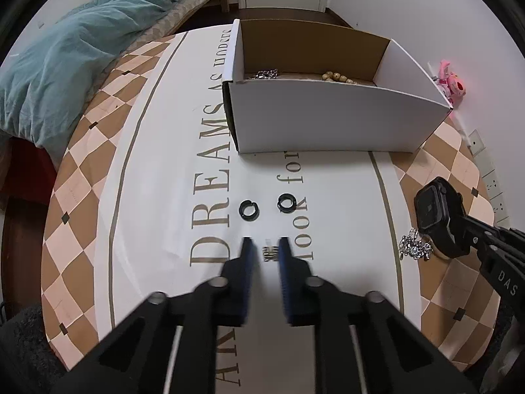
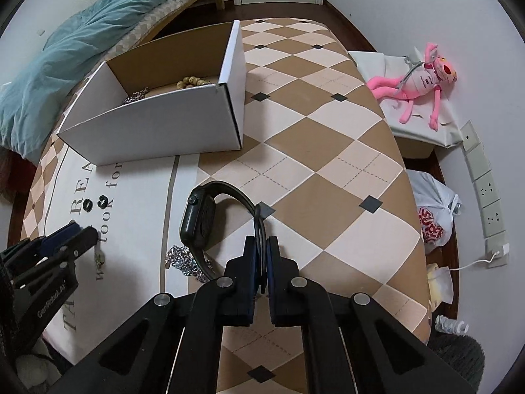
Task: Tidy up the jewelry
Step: 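Pinch the small gold earring with the left gripper while the right carries the watch, then lower the watch and earring into the box and open both grippers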
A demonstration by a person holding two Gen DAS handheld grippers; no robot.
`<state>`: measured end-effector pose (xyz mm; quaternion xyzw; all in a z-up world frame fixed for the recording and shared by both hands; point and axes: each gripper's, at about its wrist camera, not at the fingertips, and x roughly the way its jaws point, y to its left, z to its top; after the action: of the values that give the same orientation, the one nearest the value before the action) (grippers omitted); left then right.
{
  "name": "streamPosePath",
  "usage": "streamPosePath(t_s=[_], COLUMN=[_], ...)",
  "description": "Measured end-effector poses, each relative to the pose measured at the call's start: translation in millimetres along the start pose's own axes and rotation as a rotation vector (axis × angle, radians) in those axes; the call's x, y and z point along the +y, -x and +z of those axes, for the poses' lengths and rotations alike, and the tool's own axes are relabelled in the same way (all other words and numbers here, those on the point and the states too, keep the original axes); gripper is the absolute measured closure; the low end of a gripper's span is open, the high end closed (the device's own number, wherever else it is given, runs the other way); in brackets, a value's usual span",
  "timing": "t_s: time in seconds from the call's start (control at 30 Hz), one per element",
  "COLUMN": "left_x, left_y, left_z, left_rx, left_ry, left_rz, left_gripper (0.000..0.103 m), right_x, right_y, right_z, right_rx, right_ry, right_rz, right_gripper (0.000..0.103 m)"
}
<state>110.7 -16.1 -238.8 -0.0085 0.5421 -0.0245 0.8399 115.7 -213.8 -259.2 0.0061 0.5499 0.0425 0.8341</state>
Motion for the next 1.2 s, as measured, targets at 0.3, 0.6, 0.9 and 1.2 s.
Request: streamPosePath(t_s=[0.3, 0.6, 0.9, 1.2], left_x=[1.6, 1.4, 7.2, 13.3], left_y=[6.1, 65.7, 51.7, 25.5], left_z=[0.9, 50.9, 128.5, 156.5], left_rx=[-0.011, -0.114, -0.070, 0.047], left_ry=[0.012, 0.036, 0.038, 0.085], left_rz=[-0.041, -0.151, -0.210, -0.184], left_gripper=[0.097, 0.097, 0.097, 0.093], right_x=[3.9, 15.6, 28.7, 48.9], right_y=[18.5, 68.8, 50.5, -4.1], right_z=[5.4, 46.6, 128.7, 154.5], right_rx=[-0.034, -0.124, -0.081, 0.082], right_ry=[-0.004, 0.001, 0.032, 0.102], right_rz=[0.019, 0.128, 0.177, 0.209], right_gripper=[0.097, 0.097, 0.097, 0.095])
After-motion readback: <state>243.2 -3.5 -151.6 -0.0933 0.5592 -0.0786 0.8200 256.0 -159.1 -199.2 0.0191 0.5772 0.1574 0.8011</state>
